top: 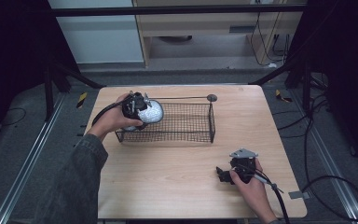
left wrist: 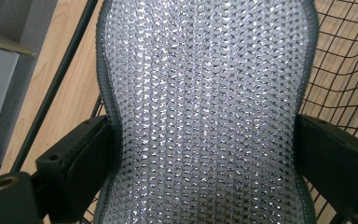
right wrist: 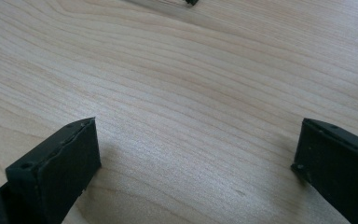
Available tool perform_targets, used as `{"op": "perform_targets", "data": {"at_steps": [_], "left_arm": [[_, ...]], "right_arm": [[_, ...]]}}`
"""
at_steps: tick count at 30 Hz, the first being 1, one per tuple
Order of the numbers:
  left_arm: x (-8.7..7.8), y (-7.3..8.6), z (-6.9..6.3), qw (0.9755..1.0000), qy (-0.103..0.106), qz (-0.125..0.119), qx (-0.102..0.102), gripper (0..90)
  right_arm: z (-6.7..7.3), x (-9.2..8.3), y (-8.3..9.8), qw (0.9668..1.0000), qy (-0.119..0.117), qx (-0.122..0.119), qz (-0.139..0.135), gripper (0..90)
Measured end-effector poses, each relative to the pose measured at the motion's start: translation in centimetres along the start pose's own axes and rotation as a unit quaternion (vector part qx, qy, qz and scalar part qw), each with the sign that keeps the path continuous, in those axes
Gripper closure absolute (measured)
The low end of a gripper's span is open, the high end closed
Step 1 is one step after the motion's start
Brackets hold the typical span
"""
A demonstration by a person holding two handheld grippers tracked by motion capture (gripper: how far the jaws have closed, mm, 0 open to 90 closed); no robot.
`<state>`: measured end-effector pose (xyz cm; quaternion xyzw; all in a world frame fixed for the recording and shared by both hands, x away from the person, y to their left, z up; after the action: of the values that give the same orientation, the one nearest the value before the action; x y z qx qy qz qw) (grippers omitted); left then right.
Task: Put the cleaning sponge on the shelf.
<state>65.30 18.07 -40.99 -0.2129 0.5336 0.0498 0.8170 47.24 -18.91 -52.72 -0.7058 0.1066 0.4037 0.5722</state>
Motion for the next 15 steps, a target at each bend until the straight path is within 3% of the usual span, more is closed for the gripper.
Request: {"op": "perform_targets", "data": {"at_steps": [15], "left_arm": [[-0.78,-0.19,-0.03,0.9991,0.005,-0.032,-0.028,7.7]], "right_arm": [[0.02,-0.01,-0.01,1.0000,-0.001,0.002,0.000,0.4]]}}
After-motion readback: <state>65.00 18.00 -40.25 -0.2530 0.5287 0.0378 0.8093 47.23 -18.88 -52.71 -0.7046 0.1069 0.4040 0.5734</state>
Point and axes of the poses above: each handheld gripper's, and its own axes: x roughly forward along the jaws, y roughly out of its underside, z roughly to its left, the point moved 2 cm from there along x, roughly forward along the jaws, and after that the axes turned 1 degree about -x, right-handed, at the moved point
